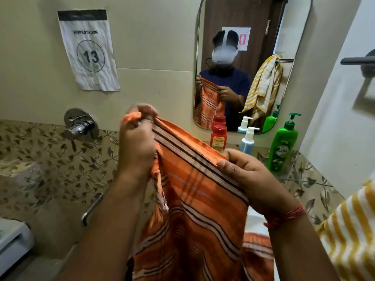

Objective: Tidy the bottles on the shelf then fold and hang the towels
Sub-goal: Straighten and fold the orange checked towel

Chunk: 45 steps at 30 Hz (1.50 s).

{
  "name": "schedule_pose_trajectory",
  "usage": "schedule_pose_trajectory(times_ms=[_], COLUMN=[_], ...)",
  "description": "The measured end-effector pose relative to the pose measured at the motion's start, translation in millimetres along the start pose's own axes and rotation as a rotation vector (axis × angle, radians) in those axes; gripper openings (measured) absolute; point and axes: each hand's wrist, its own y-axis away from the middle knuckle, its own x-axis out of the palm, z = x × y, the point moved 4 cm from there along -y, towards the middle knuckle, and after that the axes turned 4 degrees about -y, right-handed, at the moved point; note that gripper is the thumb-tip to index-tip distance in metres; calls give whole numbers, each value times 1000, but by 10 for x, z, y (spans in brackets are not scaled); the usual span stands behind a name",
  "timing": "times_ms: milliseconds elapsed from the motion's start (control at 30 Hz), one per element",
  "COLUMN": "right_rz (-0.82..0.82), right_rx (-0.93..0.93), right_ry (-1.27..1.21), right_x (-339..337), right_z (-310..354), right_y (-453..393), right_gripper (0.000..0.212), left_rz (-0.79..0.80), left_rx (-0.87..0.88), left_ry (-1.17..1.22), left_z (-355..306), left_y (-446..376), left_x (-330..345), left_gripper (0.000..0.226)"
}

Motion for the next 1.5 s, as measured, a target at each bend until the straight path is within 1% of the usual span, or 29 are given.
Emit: schedule_pose_trajectory(times_ms=[67, 133, 167, 200, 233, 267, 367, 400, 433, 467, 500, 567, 633, 733, 767, 800, 833, 900, 933, 967, 1067, 1100, 1200, 1267, 1333, 1367, 1400, 1433, 1500], right_rz=[2, -67, -118, -165, -194, -196, -111, -85, -79, -92, -117, -133, -59, -71, -101, -119, -117, -59, -35, -27, -93, -129, -80, -39, -91, -137, -181, -214, -213], right_rx=[57, 69, 57, 34, 13, -5, -86, -123, -152, -173, -181, -130, -8, 48, 31, 14, -6, -56, -77, -93, -146, -128, 21, 121, 152, 146, 136, 117, 39], right_ry=[17, 48, 68, 83, 94, 113, 294, 369, 432, 489, 543, 652, 758, 759, 689, 629, 594, 671, 727, 762, 788, 771, 720, 570, 369, 295, 236, 199, 285], right_x=[-111, -256, -321, -364, -367, -335, -57, 24, 67, 62, 24, -105, -206, -271, -244, -200, -143, -1, 61, 99, 62, -3, -159, -250, -339, -381, -407, -412, -333], right_z=[-77, -72, -40, -2, 43, 86, 224, 248, 259, 257, 242, 154, -10, -167, -152, -120, -76, 3, 26, 46, 4, -42, -262, -415, -472, -469, -436, -386, -234], right_y=[61, 135, 163, 168, 144, 86, -154, -216, -258, -281, -280, -233, -135, -19, -4, -10, -36, -128, -168, -202, -178, -144, -10, 114, 236, 273, 281, 250, 108], right_gripper=[25, 29, 28, 25, 22, 21, 28, 26, 23, 20, 19, 17, 8, 11, 12, 13, 14, 12, 10, 8, 8, 7, 9, 10, 12, 14, 16, 14, 9], left_rz=[-229, -368, -390, -333, -191, 15, 675, 844, 958, 986, 946, 764, 575, 346, 340, 413, 538, 848, 959, 995, 885, 829, 602, 334, 90, 39, 54, 141, 466], left_rx=[-99, -115, -96, -47, 41, 132, 195, 180, 176, 184, 173, 115, 46, -7, 14, 58, 135, 250, 294, 358, 437, 436, 443, 395, 308, 302, 321, 346, 332], left_ry=[-54, -117, -155, -193, -204, -184, -109, -126, -156, -187, -177, -93, 54, 135, 113, 62, -47, -247, -306, -363, -461, -454, -387, -355, -298, -312, -359, -397, -384], left_z=[-41, 4, 48, 65, 95, 127, 223, 244, 265, 263, 253, 252, 231, 269, 269, 259, 242, 196, 157, 152, 78, 54, -83, -114, -38, -7, 13, 45, 136], left_y=[-183, -321, -350, -329, -278, -178, 235, 370, 461, 494, 464, 318, 192, 106, 104, 123, 157, 281, 363, 399, 336, 295, 235, 130, -43, -101, -122, -109, 41], left_x=[-214, -429, -481, -454, -352, -197, 294, 417, 487, 505, 481, 348, 214, 111, 105, 131, 179, 336, 417, 472, 480, 439, 262, 100, -72, -129, -127, -70, 165], left_gripper=[29, 35, 34, 26, 16, 11, 41, 40, 32, 27, 27, 27, 29, 23, 14, 4, 24, 60, 64, 57, 13, 8, 20, 25, 35, 38, 39, 38, 40])
